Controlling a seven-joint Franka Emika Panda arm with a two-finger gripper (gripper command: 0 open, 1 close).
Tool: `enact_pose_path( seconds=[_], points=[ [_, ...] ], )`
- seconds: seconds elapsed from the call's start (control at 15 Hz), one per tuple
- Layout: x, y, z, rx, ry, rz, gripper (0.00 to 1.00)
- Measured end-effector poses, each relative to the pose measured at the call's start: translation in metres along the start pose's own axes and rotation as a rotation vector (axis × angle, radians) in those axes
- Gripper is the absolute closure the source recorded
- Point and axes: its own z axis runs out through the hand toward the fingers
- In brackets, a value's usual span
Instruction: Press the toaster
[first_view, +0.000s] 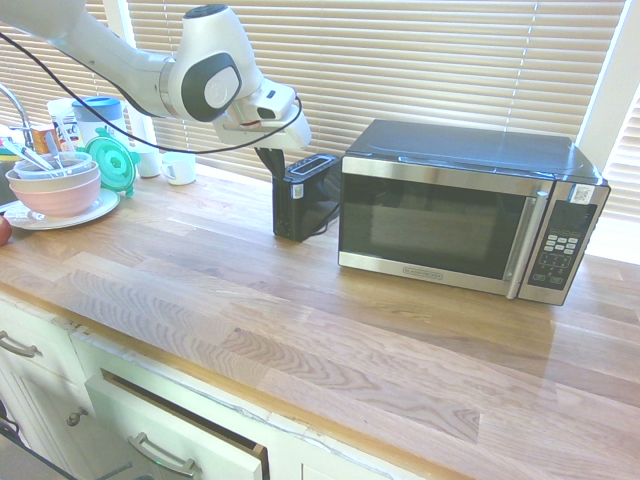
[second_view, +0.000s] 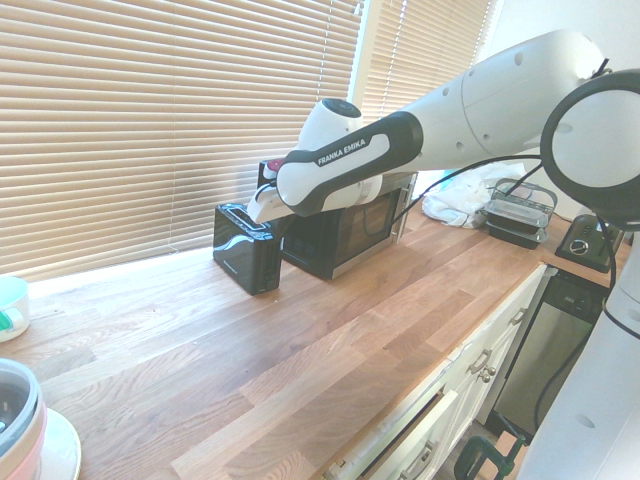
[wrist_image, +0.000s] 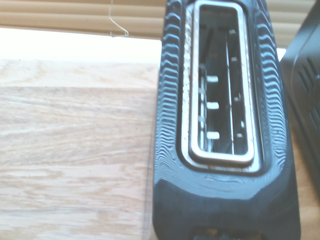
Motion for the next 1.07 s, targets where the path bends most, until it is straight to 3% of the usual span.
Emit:
enact_pose_path(
  seconds=[1.07],
  points=[
    [0.003,-0.007,0.053,-0.073,-0.055,0.0,1.0]
  ],
)
